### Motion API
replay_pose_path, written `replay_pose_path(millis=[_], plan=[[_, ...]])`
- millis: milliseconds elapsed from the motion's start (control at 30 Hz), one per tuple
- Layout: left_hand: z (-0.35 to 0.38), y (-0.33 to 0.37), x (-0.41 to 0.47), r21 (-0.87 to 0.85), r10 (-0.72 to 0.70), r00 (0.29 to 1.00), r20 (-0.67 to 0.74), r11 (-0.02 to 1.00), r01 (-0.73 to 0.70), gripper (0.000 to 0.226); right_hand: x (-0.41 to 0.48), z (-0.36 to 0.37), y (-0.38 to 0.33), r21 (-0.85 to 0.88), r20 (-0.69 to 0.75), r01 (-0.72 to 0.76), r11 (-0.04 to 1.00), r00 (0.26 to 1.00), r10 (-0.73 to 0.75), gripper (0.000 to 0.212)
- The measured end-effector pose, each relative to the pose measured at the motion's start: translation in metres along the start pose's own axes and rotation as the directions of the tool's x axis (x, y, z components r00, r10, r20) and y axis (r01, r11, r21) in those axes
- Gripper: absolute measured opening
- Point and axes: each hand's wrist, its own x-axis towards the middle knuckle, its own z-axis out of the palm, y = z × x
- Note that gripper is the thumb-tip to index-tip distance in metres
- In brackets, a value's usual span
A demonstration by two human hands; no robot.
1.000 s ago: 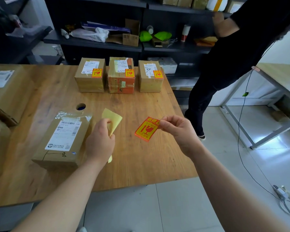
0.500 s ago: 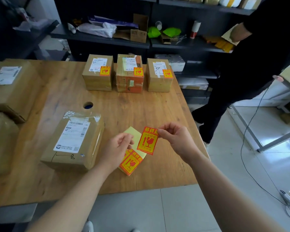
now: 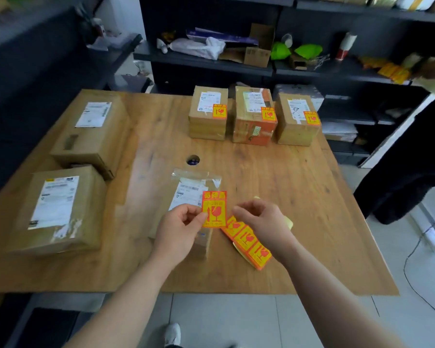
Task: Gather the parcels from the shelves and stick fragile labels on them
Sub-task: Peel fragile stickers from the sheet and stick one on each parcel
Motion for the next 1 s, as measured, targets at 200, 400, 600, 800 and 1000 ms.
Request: replay_pose_path(millis=[200,400,600,800,1000], plan=[[-0.043,0.001,0.014,0.013,0.017,0.996,0.087,1.000,-0.018,0.003,-0.010,0.049,-0.014,0.109,0.057,-0.064,0.992,0.997,0.058,0.023],[-0.058,-0.008,0.021,0.027,0.006,0.980,0.201,1.000,-0.011,0.008,-0.018,0.075,-0.013,0.138,-0.102,-0.158,0.978,0.980,0.173,0.020],[-0.057,-0.014,0.024,0.007,-0.013,0.953,0.302,1.000,0.011,0.009,-0.027,0.084,0.000,0.097,-0.151,-0.190,0.977,0.967,0.203,0.019],[-0.050,-0.025,0.028,0.172,0.044,0.953,0.301,0.980,-0.100,0.004,-0.029,0.088,0.012,-0.022,-0.174,-0.231,0.973,0.959,0.224,0.029],[-0.047,-0.027,0.031,0.352,0.115,0.945,0.306,0.909,-0.225,0.004,-0.030,0.096,0.015,-0.035,-0.185,-0.282,0.959,0.945,0.271,0.033]])
